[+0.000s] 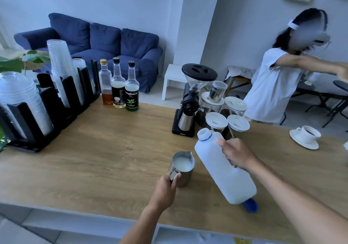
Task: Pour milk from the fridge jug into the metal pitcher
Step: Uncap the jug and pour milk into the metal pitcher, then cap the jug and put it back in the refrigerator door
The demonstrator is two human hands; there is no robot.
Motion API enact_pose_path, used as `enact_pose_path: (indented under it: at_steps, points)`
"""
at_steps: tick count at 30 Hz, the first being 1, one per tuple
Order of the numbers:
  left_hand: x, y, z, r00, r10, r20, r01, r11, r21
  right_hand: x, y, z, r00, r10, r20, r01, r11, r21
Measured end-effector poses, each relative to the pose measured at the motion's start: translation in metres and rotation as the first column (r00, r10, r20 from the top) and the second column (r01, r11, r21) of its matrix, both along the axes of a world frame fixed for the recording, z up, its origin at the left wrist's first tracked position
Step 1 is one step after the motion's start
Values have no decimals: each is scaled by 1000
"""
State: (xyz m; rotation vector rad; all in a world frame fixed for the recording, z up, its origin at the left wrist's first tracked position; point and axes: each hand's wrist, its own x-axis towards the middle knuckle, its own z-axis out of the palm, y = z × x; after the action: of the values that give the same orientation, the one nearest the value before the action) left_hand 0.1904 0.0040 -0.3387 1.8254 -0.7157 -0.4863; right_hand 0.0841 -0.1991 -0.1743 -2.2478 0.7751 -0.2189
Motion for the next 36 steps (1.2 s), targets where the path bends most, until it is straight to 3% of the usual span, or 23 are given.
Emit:
enact_pose_path:
  at_steps: [6,12,15,17,22,26,30,34,36]
  points:
    - [-1,-4,13,991,-17,-133,26,998,65,-15,13,-19,937,-274,216,207,935,289]
    - [-10,-6,21,989,7,-150,9,995,102,-38,19,-43,822,-470,323,350,863,364]
    - [-12,-6,16,980,136,-144,-124,988,92,-48,23,-50,789,-511,340,375,840,392]
    - [-19,-9,14,975,211,-75,-205,975,87,-57,24,-55,765,-539,352,393,824,407]
    - [-37,-14,17,902,330,279,-381,912,153,-66,27,-64,774,-522,359,387,839,383]
    - [-56,-28,39,895,199,399,-222,975,13,-71,22,-65,816,-456,356,324,870,371]
    - [-80,-50,63,942,-34,332,45,999,-23,-84,9,-68,863,-379,334,239,889,390]
    - [-97,-77,79,974,-74,214,82,996,-25,-120,-21,-98,773,-554,310,475,829,296]
    - [-104,-89,88,982,-32,187,40,998,-39,-148,-39,-118,806,-565,179,543,825,156]
